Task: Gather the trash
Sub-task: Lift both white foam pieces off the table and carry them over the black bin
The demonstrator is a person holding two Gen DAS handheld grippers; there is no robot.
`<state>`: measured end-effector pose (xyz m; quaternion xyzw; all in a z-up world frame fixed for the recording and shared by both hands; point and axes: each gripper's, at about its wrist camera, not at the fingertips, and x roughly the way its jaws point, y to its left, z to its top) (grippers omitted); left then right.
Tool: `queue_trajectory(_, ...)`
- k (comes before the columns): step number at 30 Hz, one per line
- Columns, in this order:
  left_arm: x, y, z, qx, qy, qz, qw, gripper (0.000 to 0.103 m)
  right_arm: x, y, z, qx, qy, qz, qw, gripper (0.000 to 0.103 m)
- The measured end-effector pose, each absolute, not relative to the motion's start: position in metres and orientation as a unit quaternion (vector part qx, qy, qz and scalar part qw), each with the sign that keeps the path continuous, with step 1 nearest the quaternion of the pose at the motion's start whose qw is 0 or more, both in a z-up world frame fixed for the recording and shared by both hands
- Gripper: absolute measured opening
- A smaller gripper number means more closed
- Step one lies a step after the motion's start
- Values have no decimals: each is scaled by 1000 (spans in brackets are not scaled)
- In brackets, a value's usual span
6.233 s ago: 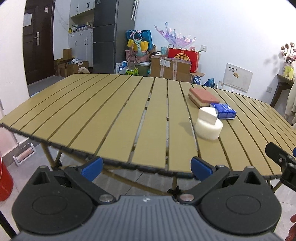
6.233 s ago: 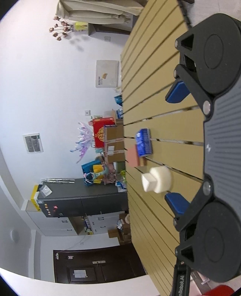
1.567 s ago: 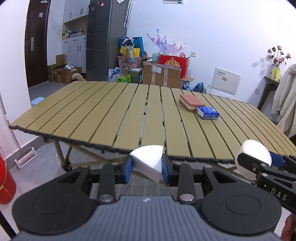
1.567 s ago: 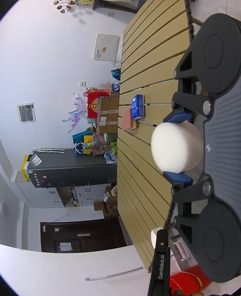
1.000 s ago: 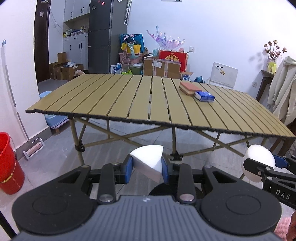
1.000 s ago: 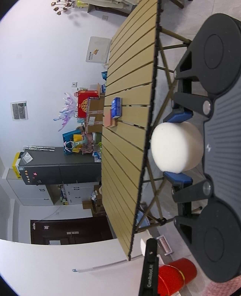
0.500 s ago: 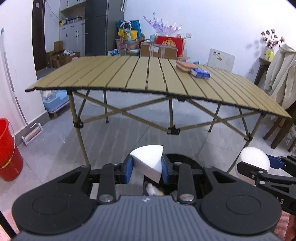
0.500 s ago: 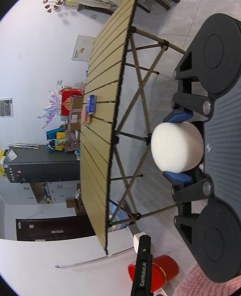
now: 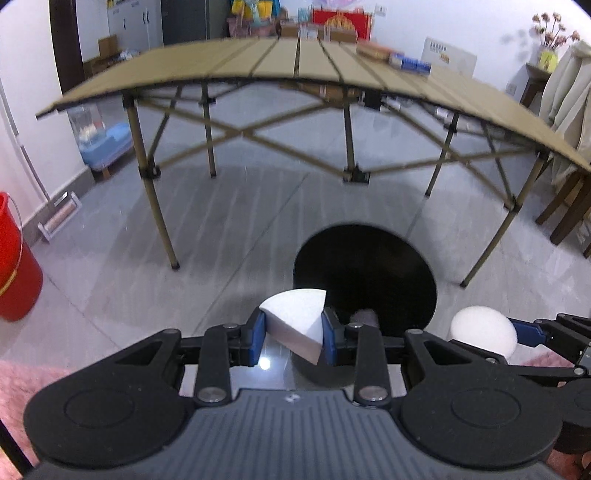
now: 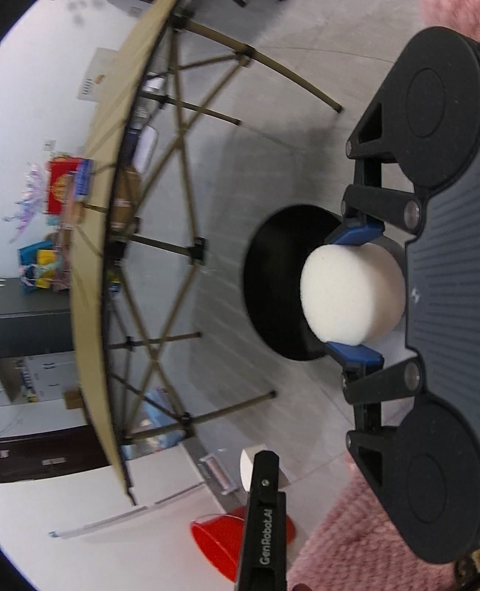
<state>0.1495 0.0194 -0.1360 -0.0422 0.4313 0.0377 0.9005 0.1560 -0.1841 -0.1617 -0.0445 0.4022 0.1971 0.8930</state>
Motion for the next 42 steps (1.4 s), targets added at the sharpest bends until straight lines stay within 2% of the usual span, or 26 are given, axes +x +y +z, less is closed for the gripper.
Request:
queue_trajectory(17,170,19,-198,-27,511,45,858,30,179,-184,-226,-31,507,165,845,52)
queue_trajectory(42,193,23,-224,-34,544,44,837,30,198,-178,-247,-40,530,158,832,52)
